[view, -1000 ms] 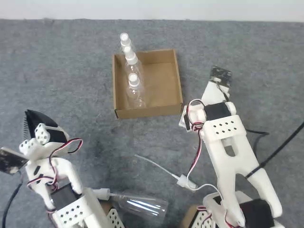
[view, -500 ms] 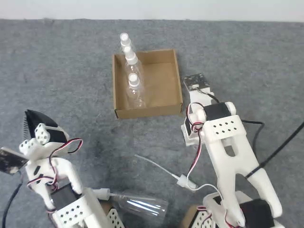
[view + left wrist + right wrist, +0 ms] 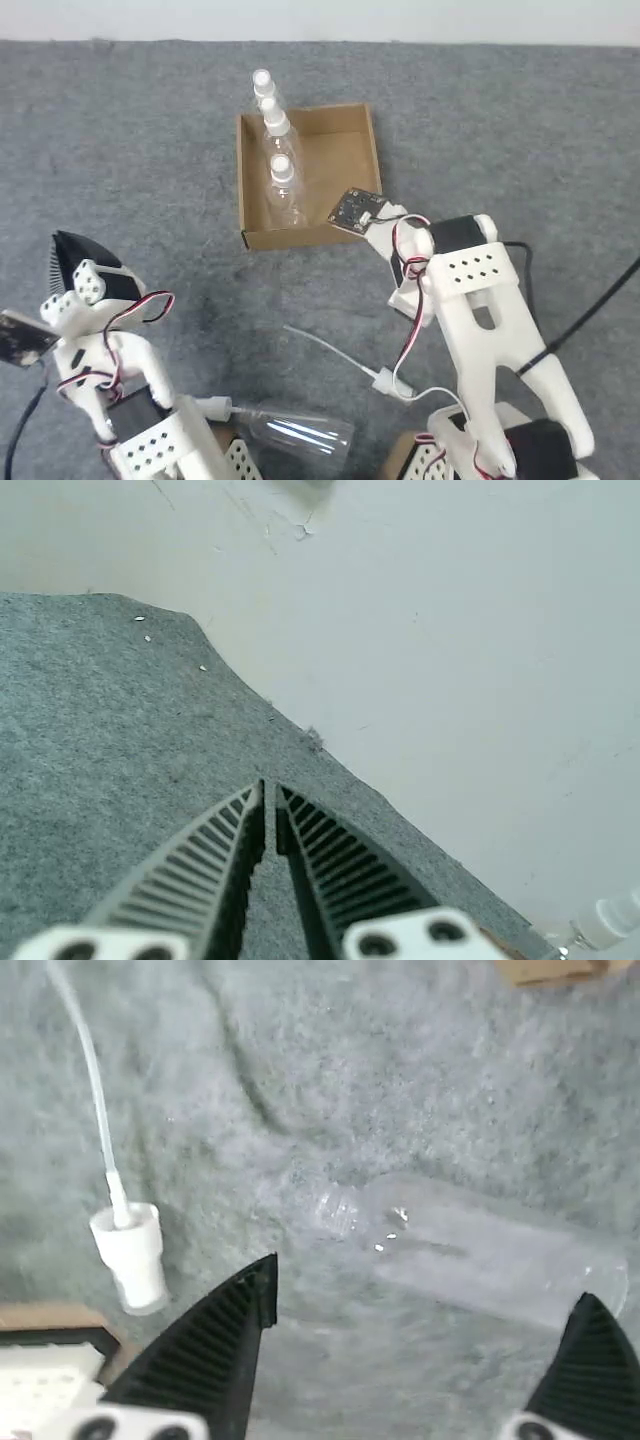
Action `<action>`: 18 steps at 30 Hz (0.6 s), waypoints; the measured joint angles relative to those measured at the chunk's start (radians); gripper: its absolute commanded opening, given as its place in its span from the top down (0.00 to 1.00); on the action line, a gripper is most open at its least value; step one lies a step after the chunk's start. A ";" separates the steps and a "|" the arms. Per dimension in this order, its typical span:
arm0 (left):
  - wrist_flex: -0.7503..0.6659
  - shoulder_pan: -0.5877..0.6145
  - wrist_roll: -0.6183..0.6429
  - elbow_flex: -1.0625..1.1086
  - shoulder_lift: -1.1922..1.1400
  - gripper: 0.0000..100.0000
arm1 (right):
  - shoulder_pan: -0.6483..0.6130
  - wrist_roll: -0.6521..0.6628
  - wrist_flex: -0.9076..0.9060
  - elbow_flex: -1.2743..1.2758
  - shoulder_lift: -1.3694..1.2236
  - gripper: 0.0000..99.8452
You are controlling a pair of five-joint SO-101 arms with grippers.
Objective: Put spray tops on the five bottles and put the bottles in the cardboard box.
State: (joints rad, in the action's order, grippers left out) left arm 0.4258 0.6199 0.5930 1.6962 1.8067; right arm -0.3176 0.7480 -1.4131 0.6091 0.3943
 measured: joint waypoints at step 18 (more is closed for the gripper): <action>0.000 0.000 0.000 0.000 0.000 0.98 | 0.064 0.407 0.000 0.000 -0.092 0.63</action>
State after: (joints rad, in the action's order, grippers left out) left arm 0.4258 0.6199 0.5930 1.6962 1.8067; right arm -0.2532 1.1546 -1.4131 0.6091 0.3023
